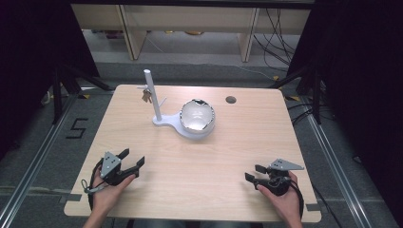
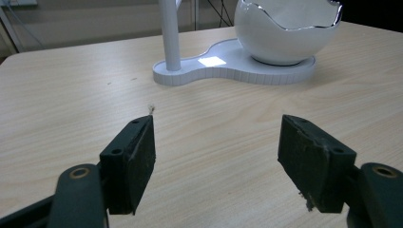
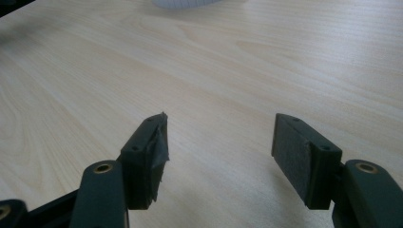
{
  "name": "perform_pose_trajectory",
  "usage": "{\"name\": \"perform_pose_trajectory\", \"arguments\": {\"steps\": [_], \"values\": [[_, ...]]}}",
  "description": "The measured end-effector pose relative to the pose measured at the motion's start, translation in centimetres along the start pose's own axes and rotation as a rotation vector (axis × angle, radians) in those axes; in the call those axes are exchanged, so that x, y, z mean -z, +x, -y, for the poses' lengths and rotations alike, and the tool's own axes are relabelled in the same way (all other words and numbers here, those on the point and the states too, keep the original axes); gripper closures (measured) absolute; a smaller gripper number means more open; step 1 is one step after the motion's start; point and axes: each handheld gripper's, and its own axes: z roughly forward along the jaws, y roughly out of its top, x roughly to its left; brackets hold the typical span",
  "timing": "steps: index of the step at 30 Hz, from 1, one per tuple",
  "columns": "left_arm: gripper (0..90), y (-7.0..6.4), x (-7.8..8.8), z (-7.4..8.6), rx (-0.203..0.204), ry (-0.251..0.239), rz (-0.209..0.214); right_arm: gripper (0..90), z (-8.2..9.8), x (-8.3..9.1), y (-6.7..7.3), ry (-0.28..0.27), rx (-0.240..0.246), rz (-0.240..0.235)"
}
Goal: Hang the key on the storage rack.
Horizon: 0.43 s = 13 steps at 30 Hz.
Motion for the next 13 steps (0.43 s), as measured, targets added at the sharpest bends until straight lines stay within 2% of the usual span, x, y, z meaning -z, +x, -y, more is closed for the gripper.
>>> {"name": "perform_pose_trajectory", "arguments": {"steps": [2, 3, 6, 7, 8, 9, 11, 12, 13], "values": [[27.8, -0.09, -0.05, 0.04, -0.005, -0.011, -0.002, 37.6, 0.01, -0.05, 0.08, 0.006, -0.010, -0.010], [27.7, -0.11, -0.08, 0.04, -0.006, -0.013, -0.004, 37.5, -0.02, -0.17, -0.24, 0.003, 0.030, 0.011], [28.2, -0.24, 0.06, 0.03, -0.006, -0.004, -0.027, 37.1, -0.04, -0.05, -0.22, 0.003, 0.013, -0.005], [28.3, -0.25, 0.06, 0.04, -0.009, -0.006, -0.028, 37.1, -0.04, 0.12, 0.07, 0.025, -0.025, -0.005], [28.5, -0.28, 0.05, 0.06, -0.009, -0.011, -0.026, 37.1, -0.05, 0.07, -0.05, 0.017, -0.014, -0.007], [28.6, -0.30, 0.08, 0.04, -0.015, -0.005, -0.028, 37.1, -0.07, -0.04, -0.37, 0.004, 0.027, 0.006], [29.0, -0.32, 0.08, 0.04, -0.020, -0.005, -0.028, 37.1, -0.06, -0.04, -0.41, 0.003, 0.031, 0.004], [29.3, -0.33, 0.03, 0.05, -0.020, -0.010, -0.026, 37.1, -0.06, -0.11, -0.30, 0.009, 0.012, -0.002], [29.5, -0.33, -0.02, 0.06, -0.020, -0.013, -0.024, 37.1, -0.04, -0.17, -0.31, 0.003, 0.012, 0.005]]}}
